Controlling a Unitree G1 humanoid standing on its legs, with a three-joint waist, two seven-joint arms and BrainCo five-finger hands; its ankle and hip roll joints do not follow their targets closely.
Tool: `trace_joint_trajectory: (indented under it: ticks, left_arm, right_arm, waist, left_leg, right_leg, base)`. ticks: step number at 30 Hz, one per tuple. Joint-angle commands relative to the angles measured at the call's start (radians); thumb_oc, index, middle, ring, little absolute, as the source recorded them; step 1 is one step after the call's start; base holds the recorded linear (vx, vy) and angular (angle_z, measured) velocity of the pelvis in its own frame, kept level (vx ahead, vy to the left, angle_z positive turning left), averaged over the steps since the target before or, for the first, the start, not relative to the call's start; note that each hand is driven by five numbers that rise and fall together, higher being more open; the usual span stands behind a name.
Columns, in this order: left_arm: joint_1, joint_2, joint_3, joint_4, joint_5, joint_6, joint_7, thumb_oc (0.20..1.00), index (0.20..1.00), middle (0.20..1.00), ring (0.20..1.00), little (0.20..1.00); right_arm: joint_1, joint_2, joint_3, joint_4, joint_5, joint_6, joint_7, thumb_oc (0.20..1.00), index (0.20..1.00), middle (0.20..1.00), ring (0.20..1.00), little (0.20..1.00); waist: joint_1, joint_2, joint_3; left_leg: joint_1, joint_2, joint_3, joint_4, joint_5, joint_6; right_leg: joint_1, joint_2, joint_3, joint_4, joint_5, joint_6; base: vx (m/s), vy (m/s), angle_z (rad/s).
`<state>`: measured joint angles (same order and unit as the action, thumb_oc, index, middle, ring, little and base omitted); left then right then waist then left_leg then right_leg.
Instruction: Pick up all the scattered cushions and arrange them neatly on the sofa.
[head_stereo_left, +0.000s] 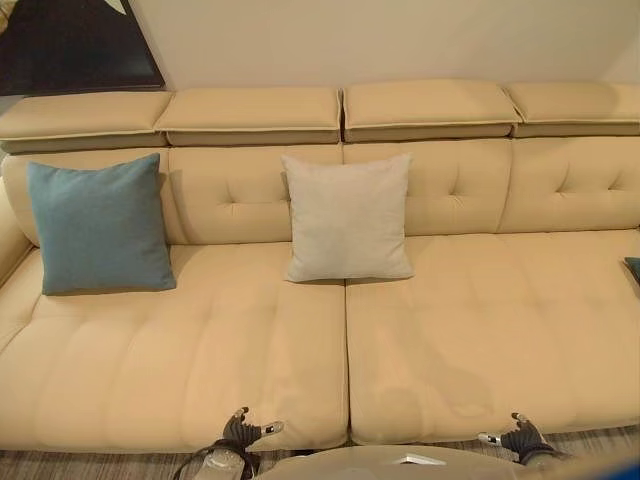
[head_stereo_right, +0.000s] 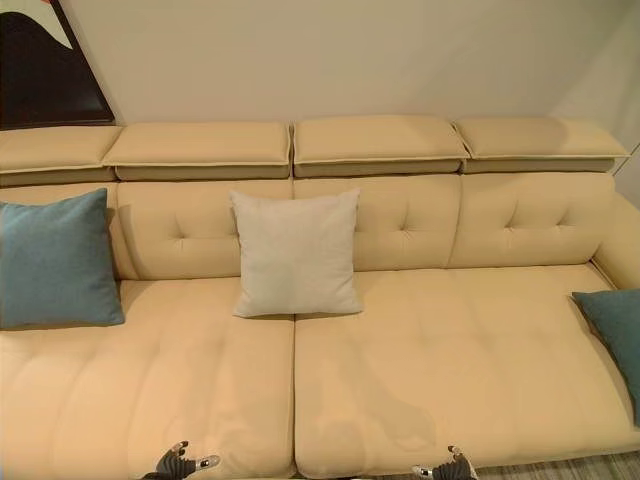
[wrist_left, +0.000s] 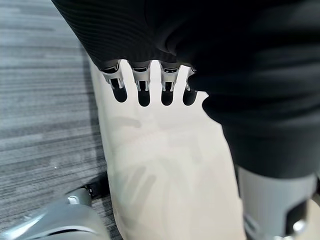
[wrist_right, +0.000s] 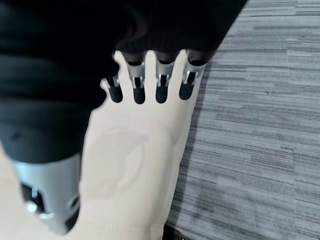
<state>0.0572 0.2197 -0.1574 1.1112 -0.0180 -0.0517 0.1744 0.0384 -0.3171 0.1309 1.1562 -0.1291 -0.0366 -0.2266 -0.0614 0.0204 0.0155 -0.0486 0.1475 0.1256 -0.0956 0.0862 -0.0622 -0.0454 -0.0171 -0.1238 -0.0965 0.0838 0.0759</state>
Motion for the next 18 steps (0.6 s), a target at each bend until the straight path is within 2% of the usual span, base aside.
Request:
trace_joint_trajectory:
  ticks: [1,3,5,6,7,9,10,13,15,16,17,18]
  left_arm:
    - [-0.072,0.045,-0.014,-0.011,0.033,-0.011,0.013,1.000,1.000,1.000,1.000,1.000]
    - [-0.086,0.034,-0.023,-0.004,0.031,-0.013,0.010,1.000,1.000,1.000,1.000,1.000]
    - [-0.087,-0.006,-0.030,0.005,0.003,-0.026,0.004,1.000,1.000,1.000,1.000,1.000]
    - [-0.089,-0.008,-0.036,0.009,0.006,-0.025,0.003,1.000,1.000,1.000,1.000,1.000]
    - [-0.103,-0.007,-0.051,0.021,0.021,-0.021,0.006,1.000,1.000,1.000,1.000,1.000]
    - [-0.108,-0.005,-0.050,0.026,0.025,-0.020,0.005,1.000,1.000,1.000,1.000,1.000]
    - [-0.121,0.005,-0.055,0.044,0.038,-0.021,0.012,1.000,1.000,1.000,1.000,1.000]
    - [-0.124,0.012,-0.048,0.068,0.054,-0.018,0.013,1.000,1.000,1.000,1.000,1.000]
    - [-0.127,0.023,-0.047,0.078,0.059,-0.009,0.012,1.000,1.000,1.000,1.000,1.000]
    - [-0.128,0.023,-0.047,0.078,0.059,-0.009,0.012,1.000,1.000,1.000,1.000,1.000]
    - [-0.127,0.029,-0.050,0.080,0.068,-0.002,0.009,1.000,1.000,1.000,1.000,1.000]
    - [-0.126,0.031,-0.051,0.080,0.069,0.000,0.006,1.000,1.000,1.000,1.000,1.000]
  right_arm:
    - [-0.084,-0.016,0.026,0.003,0.015,-0.009,-0.010,1.000,1.000,1.000,1.000,1.000]
    - [-0.094,-0.016,0.027,0.017,0.019,-0.009,-0.014,1.000,1.000,1.000,1.000,1.000]
    - [-0.118,-0.015,0.040,0.036,0.009,0.001,-0.008,1.000,1.000,1.000,1.000,1.000]
    - [-0.120,-0.015,0.040,0.040,0.004,0.003,-0.011,1.000,1.000,1.000,1.000,1.000]
    - [-0.132,-0.014,0.040,0.043,0.002,0.007,-0.014,1.000,1.000,1.000,1.000,1.000]
    - [-0.136,-0.013,0.041,0.045,0.001,0.011,-0.014,1.000,1.000,1.000,1.000,1.000]
    - [-0.146,-0.001,0.049,0.046,-0.008,0.020,-0.016,1.000,1.000,1.000,1.000,1.000]
    - [-0.149,0.009,0.052,0.050,-0.017,0.026,-0.015,1.000,1.000,1.000,1.000,1.000]
    - [-0.154,0.014,0.063,0.063,-0.027,0.031,-0.017,1.000,1.000,1.000,1.000,1.000]
    - [-0.154,0.014,0.062,0.063,-0.027,0.031,-0.017,1.000,1.000,1.000,1.000,1.000]
    - [-0.146,0.014,0.065,0.074,-0.025,0.028,-0.016,1.000,1.000,1.000,1.000,1.000]
    - [-0.141,0.014,0.063,0.079,-0.022,0.028,-0.014,1.000,1.000,1.000,1.000,1.000]
  waist:
    - [0.006,-0.060,0.092]
    - [0.009,-0.077,0.101]
    - [0.008,-0.073,0.091]
    - [0.003,-0.067,0.090]
    - [-0.009,-0.065,0.089]
    - [-0.011,-0.066,0.090]
    - [-0.011,-0.078,0.099]
    - [-0.002,-0.083,0.114]
    - [0.012,-0.078,0.138]
    - [0.012,-0.077,0.140]
    - [0.032,-0.065,0.140]
    - [0.037,-0.060,0.137]
  left_leg:
    - [-0.022,-0.018,-0.022,0.180,-0.070,-0.045]
    - [-0.029,-0.071,-0.077,0.259,-0.149,-0.031]
    - [0.008,-0.174,-0.224,0.303,-0.246,0.000]
    - [0.027,-0.179,-0.228,0.273,-0.257,0.007]
    - [0.043,-0.183,-0.218,0.230,-0.257,0.020]
    - [0.044,-0.188,-0.213,0.220,-0.255,0.026]
    - [0.045,-0.212,-0.193,0.189,-0.247,0.043]
    - [0.054,-0.227,-0.166,0.155,-0.231,0.057]
    - [0.037,-0.217,-0.131,0.154,-0.205,0.070]
    - [0.039,-0.216,-0.131,0.154,-0.207,0.070]
    - [0.031,-0.207,-0.107,0.132,-0.178,0.083]
    - [0.031,-0.202,-0.100,0.126,-0.171,0.089]
  right_leg:
    - [0.067,-0.058,0.003,0.026,-0.094,0.028]
    - [0.044,-0.073,0.014,0.032,-0.071,0.029]
    - [-0.027,-0.070,0.065,0.032,-0.016,0.039]
    - [-0.041,-0.068,0.072,0.036,-0.007,0.044]
    - [-0.083,-0.080,0.085,0.048,0.021,0.058]
    - [-0.096,-0.085,0.089,0.050,0.030,0.066]
    - [-0.141,-0.111,0.104,0.050,0.073,0.103]
    - [-0.167,-0.125,0.100,0.047,0.090,0.128]
    - [-0.191,-0.134,0.031,0.121,0.060,0.119]
    - [-0.190,-0.133,0.031,0.124,0.058,0.119]
    - [-0.151,-0.130,-0.035,0.237,-0.014,0.084]
    - [-0.136,-0.121,-0.037,0.280,-0.038,0.080]
  base:
    - [-0.13,-0.015,-0.05]
    - [-0.18,0.018,-0.29]
    - [-0.23,0.175,-0.63]
    - [-0.23,0.315,-1.10]
    - [-0.17,0.264,-1.03]
    - [-0.18,0.241,-0.43]
    - [-0.23,0.285,-0.41]
    - [-0.23,0.246,-0.71]
    - [-0.26,0.129,-0.95]
    - [-0.29,0.125,-1.26]
    - [-0.26,0.116,-1.14]
    - [-0.30,0.128,-0.33]
